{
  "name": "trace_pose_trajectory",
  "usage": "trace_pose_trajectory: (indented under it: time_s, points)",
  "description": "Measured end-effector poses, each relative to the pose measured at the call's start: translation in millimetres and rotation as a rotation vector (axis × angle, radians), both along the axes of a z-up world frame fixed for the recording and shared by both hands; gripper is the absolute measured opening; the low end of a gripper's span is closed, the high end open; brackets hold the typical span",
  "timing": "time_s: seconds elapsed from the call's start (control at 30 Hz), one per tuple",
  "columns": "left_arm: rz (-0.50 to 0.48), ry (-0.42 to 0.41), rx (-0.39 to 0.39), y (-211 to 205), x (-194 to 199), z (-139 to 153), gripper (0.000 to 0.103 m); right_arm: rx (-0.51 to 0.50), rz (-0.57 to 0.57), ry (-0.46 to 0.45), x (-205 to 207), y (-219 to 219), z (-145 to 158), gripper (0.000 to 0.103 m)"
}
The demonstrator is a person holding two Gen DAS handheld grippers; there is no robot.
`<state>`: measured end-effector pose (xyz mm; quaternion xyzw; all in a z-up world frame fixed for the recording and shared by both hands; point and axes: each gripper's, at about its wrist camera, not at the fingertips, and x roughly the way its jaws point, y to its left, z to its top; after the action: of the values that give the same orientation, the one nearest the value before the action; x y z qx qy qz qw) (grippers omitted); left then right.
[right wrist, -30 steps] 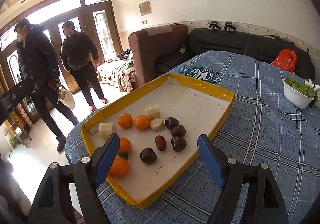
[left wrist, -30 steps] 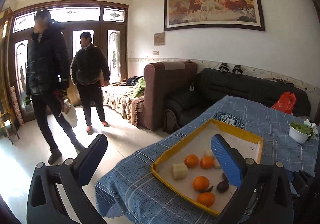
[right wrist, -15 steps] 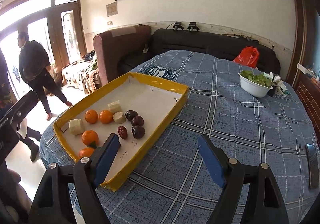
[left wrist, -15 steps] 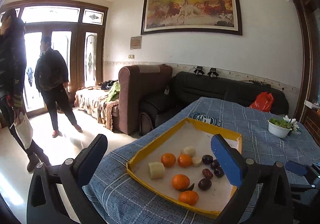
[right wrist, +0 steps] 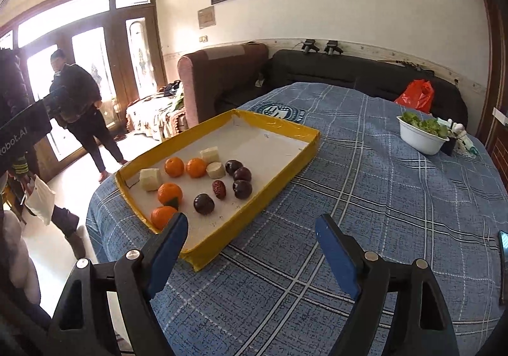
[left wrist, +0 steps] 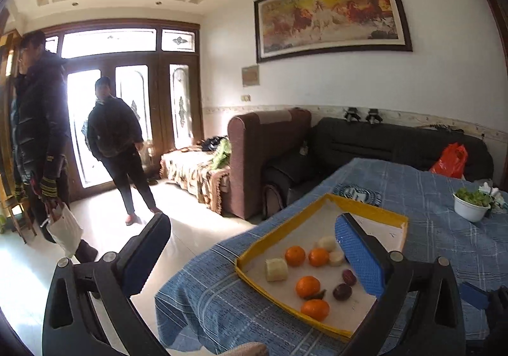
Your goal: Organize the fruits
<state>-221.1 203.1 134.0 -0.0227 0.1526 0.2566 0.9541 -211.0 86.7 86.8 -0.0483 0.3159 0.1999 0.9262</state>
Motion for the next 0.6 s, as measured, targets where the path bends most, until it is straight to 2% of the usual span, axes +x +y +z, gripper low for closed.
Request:
trace_pose_trajectory:
  time_s: [0.07,0.2,0.4,0.6]
  points:
    - [-0.016,0.031,-0.012,-5.7,4.9,-3.7,0.103,0.017,0.029,-0.009,-2.0,0.4,1.8,0.087]
    - [-0.018,0.055,0.032,-23.8,9.2,-5.3,0.103,0.035,0.050,-0.014,-2.3,-3.0,4.8,0.087]
    - [-0.121,0.144,-0.010,-38.9,22.9,-13.7,0.103,0.070,0.024,-0.003,3.4,-16.9,6.6,0.088]
    - [-0.113,0.169,-0.003,-38.2,25.2,-19.0,0.103,0.042,0.033,0.003,3.9,-13.2,3.1,0.089]
